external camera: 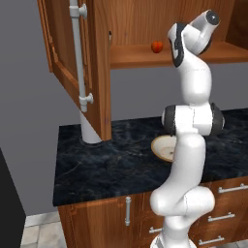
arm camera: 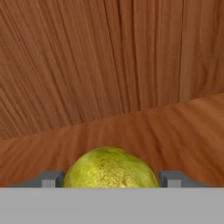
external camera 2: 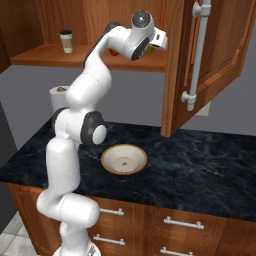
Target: Open the cabinet. Pick the apple and pear from the cabinet and place them into the bowl. Then close the cabinet.
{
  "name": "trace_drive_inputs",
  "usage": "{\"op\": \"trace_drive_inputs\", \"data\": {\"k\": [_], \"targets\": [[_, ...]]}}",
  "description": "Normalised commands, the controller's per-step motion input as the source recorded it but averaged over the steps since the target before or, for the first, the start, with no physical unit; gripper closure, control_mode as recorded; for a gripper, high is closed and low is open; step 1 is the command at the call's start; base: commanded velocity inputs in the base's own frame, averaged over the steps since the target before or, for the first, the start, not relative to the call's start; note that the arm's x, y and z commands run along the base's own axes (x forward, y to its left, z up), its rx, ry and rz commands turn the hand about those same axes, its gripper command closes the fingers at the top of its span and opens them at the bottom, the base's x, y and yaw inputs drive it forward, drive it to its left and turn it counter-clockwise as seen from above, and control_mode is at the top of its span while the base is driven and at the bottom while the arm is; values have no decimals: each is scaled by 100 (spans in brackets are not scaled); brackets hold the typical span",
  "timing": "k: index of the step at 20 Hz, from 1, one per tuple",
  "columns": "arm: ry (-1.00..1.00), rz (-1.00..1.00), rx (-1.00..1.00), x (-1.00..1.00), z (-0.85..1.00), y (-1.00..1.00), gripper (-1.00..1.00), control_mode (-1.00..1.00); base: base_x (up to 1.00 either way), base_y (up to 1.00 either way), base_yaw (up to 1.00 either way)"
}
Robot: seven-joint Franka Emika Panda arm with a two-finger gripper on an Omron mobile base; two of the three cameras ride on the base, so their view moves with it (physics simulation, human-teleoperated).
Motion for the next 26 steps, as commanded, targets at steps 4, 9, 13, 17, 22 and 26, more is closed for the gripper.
{"op": "trace_drive_inputs", "data": {"k": [4,9,13,17,22,26], "targets": [[-26,0,0,-77,28,0,100,-100,0,0,0],[-23,0,0,-100,23,0,100,-100,0,0,0],[-14,1,-3,-100,1,0,100,-100,0,0,0],[-10,2,-7,-100,-1,7,100,-100,0,0,0],[0,1,-8,-100,0,24,100,-100,0,0,0],[12,4,-11,-100,0,42,100,-100,0,0,0]]}}
